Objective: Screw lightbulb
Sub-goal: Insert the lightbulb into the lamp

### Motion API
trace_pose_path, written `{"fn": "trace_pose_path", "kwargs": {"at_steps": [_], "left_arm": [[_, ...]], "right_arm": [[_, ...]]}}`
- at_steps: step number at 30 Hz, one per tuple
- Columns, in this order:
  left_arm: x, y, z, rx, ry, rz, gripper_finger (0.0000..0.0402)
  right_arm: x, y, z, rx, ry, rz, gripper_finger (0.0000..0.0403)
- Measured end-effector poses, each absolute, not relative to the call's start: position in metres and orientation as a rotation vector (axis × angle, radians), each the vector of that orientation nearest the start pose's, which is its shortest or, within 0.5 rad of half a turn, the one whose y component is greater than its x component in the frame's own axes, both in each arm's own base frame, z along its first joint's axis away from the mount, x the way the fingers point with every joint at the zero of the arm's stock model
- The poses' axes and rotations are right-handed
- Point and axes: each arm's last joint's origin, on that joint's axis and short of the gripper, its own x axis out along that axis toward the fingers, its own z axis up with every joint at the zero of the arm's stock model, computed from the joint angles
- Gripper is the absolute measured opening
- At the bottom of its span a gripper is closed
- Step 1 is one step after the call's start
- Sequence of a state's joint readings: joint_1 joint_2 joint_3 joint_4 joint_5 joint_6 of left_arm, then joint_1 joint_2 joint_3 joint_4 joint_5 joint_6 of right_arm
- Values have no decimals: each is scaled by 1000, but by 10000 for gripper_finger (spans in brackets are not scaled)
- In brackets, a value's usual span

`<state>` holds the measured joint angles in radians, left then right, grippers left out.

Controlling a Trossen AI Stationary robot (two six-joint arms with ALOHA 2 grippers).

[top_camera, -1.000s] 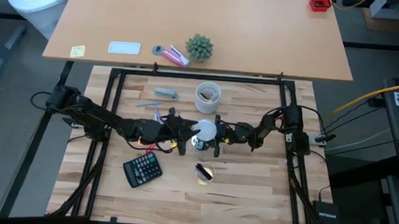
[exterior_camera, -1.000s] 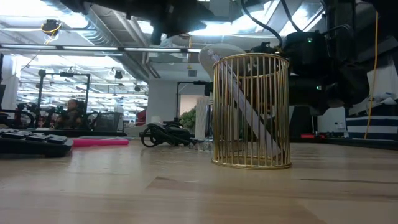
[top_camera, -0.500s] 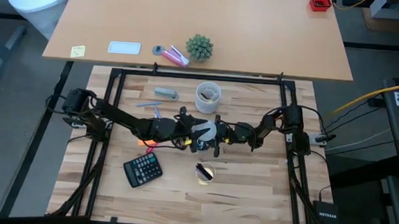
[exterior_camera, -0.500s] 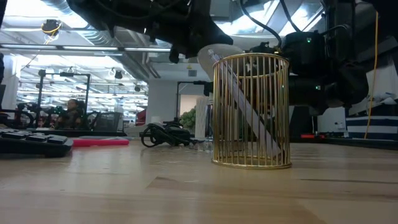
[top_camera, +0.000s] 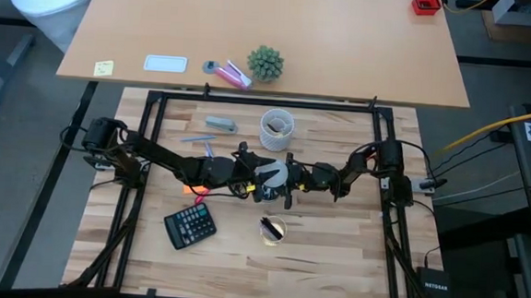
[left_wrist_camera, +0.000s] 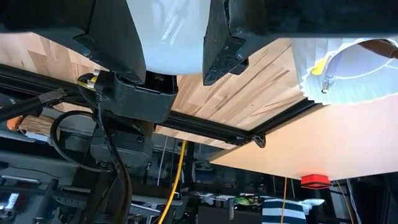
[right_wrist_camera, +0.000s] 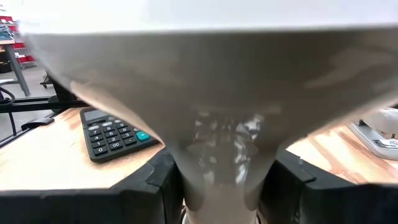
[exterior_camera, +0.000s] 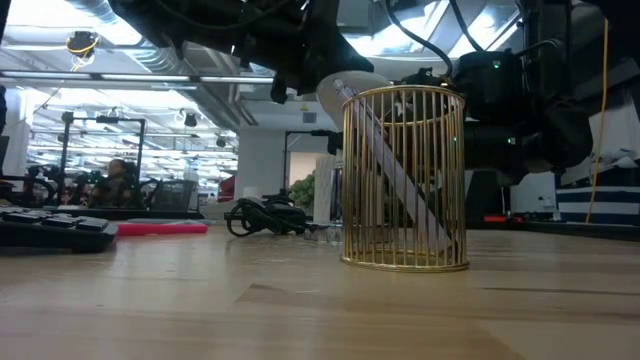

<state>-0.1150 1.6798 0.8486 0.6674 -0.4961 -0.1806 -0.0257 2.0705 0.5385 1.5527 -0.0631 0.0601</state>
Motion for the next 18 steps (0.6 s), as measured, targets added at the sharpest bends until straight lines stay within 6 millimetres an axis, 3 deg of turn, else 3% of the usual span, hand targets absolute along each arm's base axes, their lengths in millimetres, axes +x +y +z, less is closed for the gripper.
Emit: {"fn": "trace_pose_path", "kwargs": {"at_steps": [8,18], "left_arm": [[349,-26,210,-129,125,393,153],[349,-26,209,-131,132,393,153]], "right_arm": [[313,-6,94,58,-14,37,166],[312,-6,89,56,35,36,241]]}}
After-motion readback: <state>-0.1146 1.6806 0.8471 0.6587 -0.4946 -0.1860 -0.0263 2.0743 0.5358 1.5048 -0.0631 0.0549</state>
